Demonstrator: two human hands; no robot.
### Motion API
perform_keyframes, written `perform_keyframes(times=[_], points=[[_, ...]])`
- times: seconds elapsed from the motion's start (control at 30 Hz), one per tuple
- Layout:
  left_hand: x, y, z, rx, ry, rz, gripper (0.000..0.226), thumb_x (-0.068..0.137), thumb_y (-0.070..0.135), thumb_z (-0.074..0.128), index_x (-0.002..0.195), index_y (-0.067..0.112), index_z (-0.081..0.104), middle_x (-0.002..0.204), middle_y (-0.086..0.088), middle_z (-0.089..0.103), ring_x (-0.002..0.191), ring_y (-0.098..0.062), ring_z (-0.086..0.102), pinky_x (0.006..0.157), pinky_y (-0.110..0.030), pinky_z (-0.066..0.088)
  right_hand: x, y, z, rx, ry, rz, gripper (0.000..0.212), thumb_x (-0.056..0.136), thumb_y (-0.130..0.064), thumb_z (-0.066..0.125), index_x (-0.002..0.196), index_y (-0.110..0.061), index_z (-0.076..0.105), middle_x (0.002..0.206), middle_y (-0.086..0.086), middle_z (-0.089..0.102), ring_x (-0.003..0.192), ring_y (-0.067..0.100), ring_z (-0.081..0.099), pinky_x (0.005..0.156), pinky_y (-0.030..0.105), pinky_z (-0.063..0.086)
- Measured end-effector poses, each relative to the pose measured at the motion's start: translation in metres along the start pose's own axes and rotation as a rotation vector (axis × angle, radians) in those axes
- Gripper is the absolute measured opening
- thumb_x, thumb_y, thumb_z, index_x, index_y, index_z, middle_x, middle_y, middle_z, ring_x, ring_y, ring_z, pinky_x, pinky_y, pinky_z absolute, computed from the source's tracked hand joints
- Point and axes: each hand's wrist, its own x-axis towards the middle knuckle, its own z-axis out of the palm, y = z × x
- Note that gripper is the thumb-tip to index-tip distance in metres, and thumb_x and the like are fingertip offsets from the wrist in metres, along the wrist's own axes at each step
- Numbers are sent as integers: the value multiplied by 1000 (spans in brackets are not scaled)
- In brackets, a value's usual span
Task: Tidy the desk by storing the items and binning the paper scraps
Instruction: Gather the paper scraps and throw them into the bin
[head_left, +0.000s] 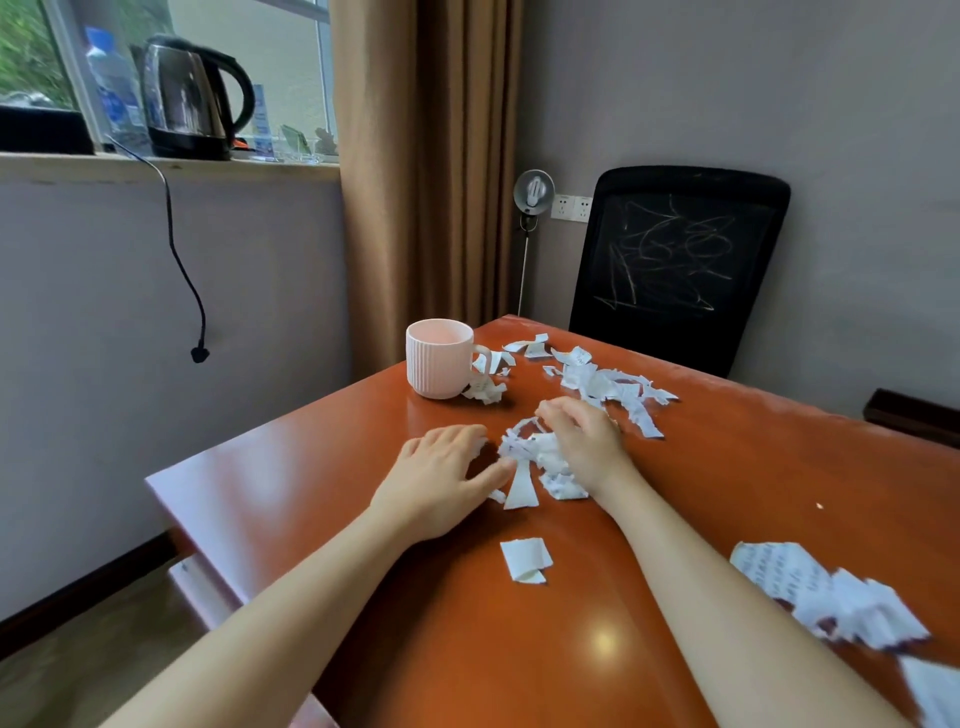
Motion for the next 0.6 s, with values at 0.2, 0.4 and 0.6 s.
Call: perform_keyframes(times=[0.2, 0.4, 0.6], points=[[-1, 23, 8, 22, -9, 54, 76, 84, 70, 35, 148, 33, 17, 155, 5, 24, 143, -17, 18, 115, -40, 13, -27, 6, -18, -55, -15, -7, 34, 99, -37, 38, 121, -23, 59, 127, -1, 56, 119, 14, 49, 96, 28, 40], [6, 24, 11, 101, 6, 124, 58, 90, 60, 39, 141, 32, 34, 147, 5, 32, 138, -18, 24, 111, -39, 21, -55, -3, -35, -427, -274, -88, 62, 90, -52, 49, 145, -43, 22, 149, -13, 31, 139, 13, 21, 112, 37, 18], [7, 22, 11, 54, 45, 140, 42, 92, 53, 44, 126, 29, 45, 134, 4, 43, 123, -17, 38, 104, -33, 32, -46, 2, -28, -553, -192, -140, 43, 91, -49, 50, 132, -36, 47, 133, -9, 44, 127, 15, 34, 106, 36, 26]])
